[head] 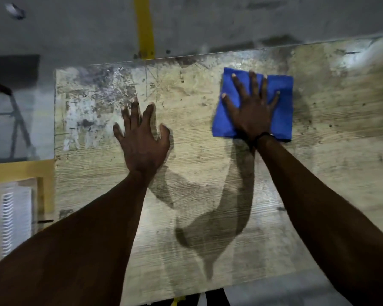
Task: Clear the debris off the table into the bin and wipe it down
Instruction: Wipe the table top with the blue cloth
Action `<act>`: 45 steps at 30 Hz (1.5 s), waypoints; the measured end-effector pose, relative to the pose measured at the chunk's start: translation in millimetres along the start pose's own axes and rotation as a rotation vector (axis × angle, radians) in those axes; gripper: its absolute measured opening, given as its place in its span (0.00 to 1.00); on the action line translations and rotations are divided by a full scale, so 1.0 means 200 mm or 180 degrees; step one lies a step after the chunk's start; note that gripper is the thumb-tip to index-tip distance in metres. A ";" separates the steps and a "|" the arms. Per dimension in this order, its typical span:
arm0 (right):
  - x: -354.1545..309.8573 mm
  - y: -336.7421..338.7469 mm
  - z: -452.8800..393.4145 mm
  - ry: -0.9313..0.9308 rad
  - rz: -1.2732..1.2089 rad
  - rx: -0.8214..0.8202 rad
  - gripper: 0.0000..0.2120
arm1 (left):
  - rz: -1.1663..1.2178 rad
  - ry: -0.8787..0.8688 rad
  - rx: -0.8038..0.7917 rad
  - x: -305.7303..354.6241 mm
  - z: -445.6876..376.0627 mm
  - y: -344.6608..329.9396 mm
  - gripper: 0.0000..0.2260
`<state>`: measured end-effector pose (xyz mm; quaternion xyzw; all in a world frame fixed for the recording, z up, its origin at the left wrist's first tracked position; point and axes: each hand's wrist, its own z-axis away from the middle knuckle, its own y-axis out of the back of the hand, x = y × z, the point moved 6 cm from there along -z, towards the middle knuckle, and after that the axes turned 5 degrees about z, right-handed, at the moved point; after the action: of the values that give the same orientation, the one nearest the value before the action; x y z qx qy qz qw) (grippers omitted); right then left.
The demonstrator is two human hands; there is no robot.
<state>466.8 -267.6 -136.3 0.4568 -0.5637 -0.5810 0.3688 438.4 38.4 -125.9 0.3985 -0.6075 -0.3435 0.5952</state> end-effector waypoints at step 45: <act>0.07 0.05 0.54 0.0309 -0.0082 -0.0011 0.34 | -0.0142 -0.0147 -0.0028 -0.01 0.00 0.00 0.28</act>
<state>360.1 -246.9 -133.7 0.4910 -0.5382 -0.5638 0.3891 437.5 40.2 -127.7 0.4012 -0.6105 -0.3685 0.5749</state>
